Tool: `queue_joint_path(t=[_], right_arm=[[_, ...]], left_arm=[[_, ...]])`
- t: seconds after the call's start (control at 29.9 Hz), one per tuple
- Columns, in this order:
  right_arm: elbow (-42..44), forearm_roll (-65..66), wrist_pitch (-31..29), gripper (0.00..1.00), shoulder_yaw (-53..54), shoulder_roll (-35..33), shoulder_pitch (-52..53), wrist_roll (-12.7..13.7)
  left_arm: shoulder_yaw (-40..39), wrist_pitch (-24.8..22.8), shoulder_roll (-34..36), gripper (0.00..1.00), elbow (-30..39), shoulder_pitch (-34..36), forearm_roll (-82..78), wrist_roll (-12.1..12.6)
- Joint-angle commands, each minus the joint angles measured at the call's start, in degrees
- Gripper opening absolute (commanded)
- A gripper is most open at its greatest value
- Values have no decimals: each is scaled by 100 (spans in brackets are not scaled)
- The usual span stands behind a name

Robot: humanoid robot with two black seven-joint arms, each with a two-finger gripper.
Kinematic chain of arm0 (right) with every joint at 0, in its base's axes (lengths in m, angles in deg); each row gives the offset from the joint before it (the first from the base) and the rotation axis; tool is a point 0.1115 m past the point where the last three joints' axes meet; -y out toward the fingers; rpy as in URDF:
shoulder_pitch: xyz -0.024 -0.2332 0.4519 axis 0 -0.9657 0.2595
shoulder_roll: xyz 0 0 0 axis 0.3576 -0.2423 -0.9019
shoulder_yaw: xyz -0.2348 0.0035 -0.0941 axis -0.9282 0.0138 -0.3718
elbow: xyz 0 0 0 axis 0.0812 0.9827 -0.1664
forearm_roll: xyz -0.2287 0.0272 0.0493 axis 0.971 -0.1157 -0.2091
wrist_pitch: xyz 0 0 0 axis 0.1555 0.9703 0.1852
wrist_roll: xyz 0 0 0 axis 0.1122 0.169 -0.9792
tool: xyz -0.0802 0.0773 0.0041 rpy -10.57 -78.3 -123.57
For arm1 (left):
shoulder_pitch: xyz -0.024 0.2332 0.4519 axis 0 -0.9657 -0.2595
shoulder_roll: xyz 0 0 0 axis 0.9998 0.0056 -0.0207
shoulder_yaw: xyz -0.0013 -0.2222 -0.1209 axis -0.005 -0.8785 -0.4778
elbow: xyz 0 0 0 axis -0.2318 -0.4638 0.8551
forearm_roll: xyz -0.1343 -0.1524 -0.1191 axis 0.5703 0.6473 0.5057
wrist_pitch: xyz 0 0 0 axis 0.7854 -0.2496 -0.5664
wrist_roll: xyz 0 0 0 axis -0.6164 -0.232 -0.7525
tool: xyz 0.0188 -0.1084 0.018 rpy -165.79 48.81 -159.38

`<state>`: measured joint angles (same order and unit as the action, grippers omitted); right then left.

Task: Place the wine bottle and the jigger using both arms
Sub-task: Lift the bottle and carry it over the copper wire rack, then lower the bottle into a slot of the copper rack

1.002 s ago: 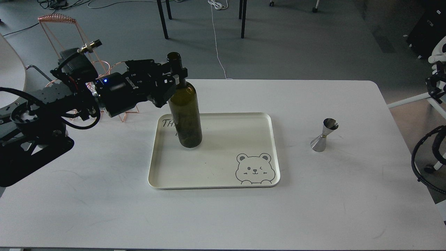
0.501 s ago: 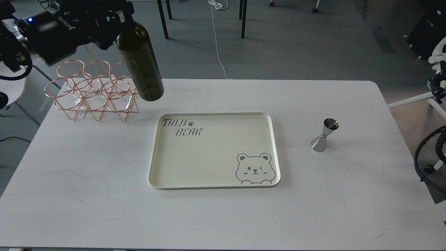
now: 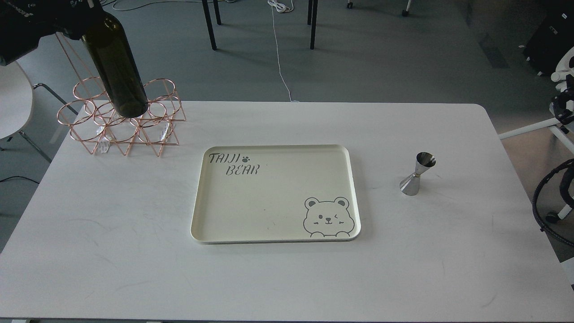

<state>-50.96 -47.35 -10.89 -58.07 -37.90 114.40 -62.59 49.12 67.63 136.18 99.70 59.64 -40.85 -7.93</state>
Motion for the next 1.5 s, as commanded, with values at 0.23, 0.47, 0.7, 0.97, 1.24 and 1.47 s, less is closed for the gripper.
queue_joint_path(t=[0.23, 0.47, 0.7, 0.97, 1.24, 1.47], right_arm=[[-4, 0, 0, 97, 2, -4, 0, 0], [-4, 0, 0, 97, -7, -22, -9, 0], [-4, 0, 0, 97, -7, -31, -9, 0], [-4, 0, 0, 97, -7, -31, 0, 0], [-4, 0, 0, 97, -7, -22, -18, 0], [-4, 0, 0, 97, -7, -31, -9, 0]], left_arm=[[106, 0, -115, 11, -11, 21, 14, 14], [106, 0, -150, 10, -11, 21, 32, 23], [106, 0, -353, 10, 6, 30, 23, 58], [114, 9, -449, 10, -37, 4, 5, 49], [114, 26, -467, 10, -160, -14, 6, 67], [114, 27, -458, 10, -178, 12, -3, 67]])
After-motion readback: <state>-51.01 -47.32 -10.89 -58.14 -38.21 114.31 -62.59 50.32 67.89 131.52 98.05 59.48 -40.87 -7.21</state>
